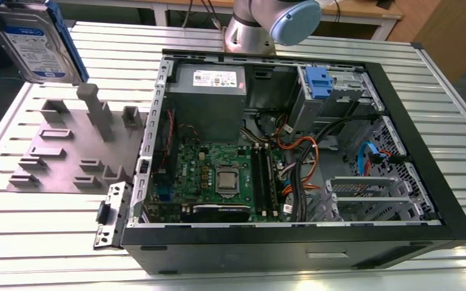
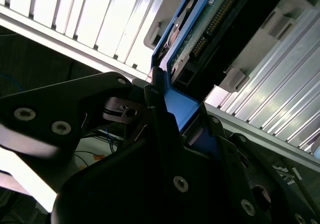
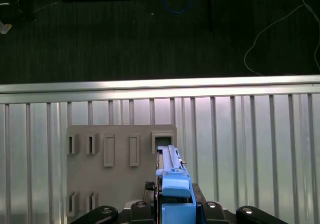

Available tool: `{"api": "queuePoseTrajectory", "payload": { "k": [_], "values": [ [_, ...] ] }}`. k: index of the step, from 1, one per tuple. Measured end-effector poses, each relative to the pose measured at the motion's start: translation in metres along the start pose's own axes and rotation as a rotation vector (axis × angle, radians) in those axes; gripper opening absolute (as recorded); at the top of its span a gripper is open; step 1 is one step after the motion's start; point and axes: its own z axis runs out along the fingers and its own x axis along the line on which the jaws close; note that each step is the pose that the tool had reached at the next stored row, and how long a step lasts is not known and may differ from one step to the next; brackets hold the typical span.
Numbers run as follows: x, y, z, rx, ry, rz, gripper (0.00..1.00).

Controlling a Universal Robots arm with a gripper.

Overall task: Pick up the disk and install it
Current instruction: 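Pick up the disk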

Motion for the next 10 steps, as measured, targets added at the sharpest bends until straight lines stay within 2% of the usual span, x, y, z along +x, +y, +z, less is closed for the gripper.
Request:
{"api": "queuePoseTrajectory", "payload": {
  "k": [10],
  "values": [
    [-0.0002, 0.0001, -0.0051, 0.0, 0.0, 0.0, 0.36]
  ]
}}
